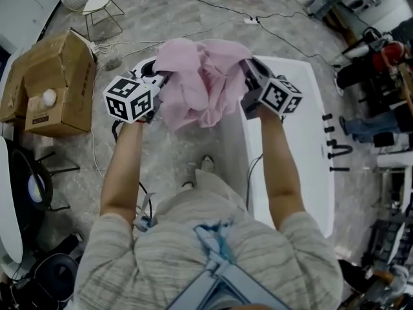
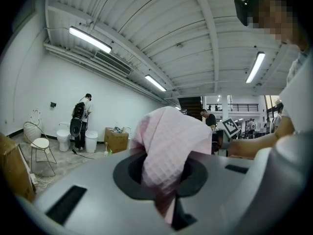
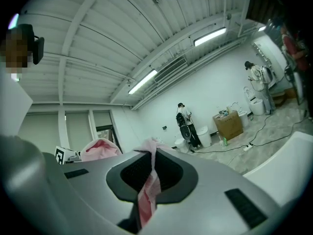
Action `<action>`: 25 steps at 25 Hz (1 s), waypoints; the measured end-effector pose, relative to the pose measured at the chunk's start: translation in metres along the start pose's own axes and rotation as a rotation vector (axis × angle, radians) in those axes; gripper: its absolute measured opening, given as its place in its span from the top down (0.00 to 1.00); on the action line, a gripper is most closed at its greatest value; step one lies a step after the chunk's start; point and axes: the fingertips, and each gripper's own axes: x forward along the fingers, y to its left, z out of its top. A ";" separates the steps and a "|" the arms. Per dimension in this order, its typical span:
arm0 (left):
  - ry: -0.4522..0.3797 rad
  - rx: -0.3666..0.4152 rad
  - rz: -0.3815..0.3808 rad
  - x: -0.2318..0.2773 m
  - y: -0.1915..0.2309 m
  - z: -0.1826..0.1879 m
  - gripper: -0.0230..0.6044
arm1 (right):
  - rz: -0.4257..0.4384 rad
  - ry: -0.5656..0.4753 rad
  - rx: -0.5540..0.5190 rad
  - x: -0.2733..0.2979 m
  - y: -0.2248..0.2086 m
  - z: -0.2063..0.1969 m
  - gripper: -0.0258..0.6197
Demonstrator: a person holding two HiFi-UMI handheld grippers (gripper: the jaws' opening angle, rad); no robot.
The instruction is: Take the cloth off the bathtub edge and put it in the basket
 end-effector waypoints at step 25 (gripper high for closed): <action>-0.038 -0.007 0.099 0.123 0.110 0.049 0.91 | 0.171 -0.011 0.013 0.137 -0.085 0.079 0.93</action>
